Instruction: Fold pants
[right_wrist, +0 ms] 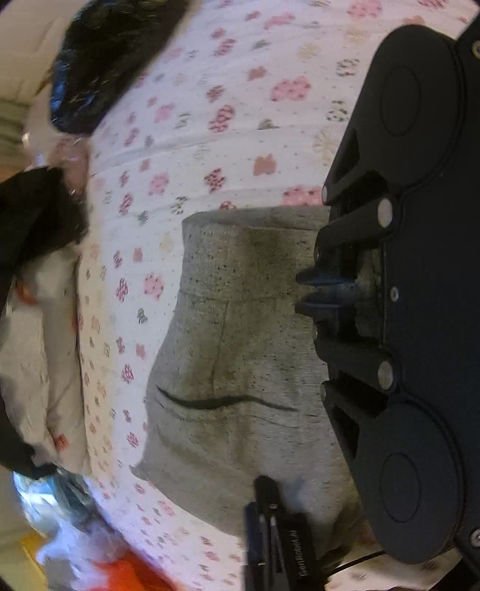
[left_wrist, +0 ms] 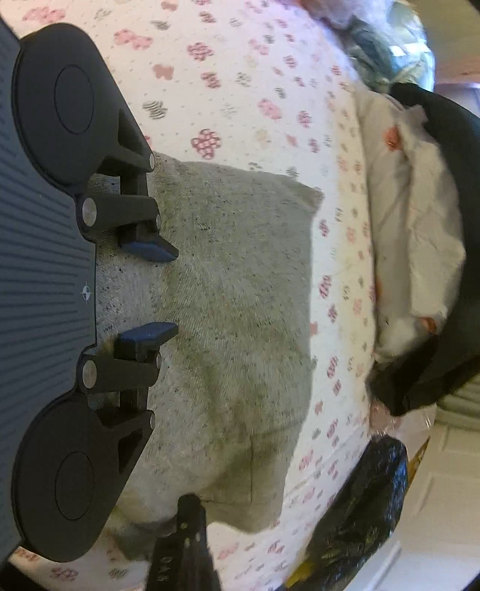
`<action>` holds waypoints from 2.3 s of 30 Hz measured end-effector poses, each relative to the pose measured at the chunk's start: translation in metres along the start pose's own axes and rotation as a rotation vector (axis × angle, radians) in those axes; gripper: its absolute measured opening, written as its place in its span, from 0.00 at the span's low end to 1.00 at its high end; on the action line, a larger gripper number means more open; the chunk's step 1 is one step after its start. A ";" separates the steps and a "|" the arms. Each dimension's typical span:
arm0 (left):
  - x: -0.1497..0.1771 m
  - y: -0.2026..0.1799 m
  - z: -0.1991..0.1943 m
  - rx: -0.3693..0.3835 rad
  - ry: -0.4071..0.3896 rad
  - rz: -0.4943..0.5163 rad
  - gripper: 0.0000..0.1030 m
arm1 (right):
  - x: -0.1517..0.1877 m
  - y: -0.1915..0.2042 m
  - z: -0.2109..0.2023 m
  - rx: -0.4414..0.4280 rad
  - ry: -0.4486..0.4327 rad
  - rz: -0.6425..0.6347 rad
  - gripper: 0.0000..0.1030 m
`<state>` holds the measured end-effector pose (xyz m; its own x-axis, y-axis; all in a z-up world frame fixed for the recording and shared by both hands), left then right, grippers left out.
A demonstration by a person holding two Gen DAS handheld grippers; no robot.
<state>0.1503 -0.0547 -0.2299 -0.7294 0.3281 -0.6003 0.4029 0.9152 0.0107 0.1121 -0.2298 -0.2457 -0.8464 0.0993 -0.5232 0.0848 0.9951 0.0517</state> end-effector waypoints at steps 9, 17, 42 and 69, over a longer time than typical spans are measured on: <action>-0.066 0.017 -0.028 0.056 -0.142 -0.044 0.35 | -0.053 -0.012 -0.054 -0.156 -0.158 0.070 0.22; -0.076 0.046 0.082 -0.013 0.166 -0.165 0.36 | -0.055 -0.014 0.031 0.010 0.037 0.108 0.22; -0.047 0.123 0.001 0.041 0.149 -0.294 0.36 | -0.035 -0.108 -0.011 -0.330 0.011 0.330 0.97; -0.021 0.158 0.071 0.538 0.370 -0.519 0.36 | -0.022 -0.106 0.041 -0.549 0.228 0.378 0.99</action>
<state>0.2684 0.0663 -0.2725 -0.9919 0.0372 -0.1212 0.1062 0.7656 -0.6345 0.1438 -0.3375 -0.2745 -0.9053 0.3762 -0.1970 0.1678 0.7431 0.6478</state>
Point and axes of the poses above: each gripper's, at about its wrist camera, not at the fingertips, and z roughly the way its jaws point, y to its left, x to its underside, the point moved 4 cm from there along z, roughly the way its jaws point, and after that the axes turned 4 degrees about y, right-handed, at the moved point
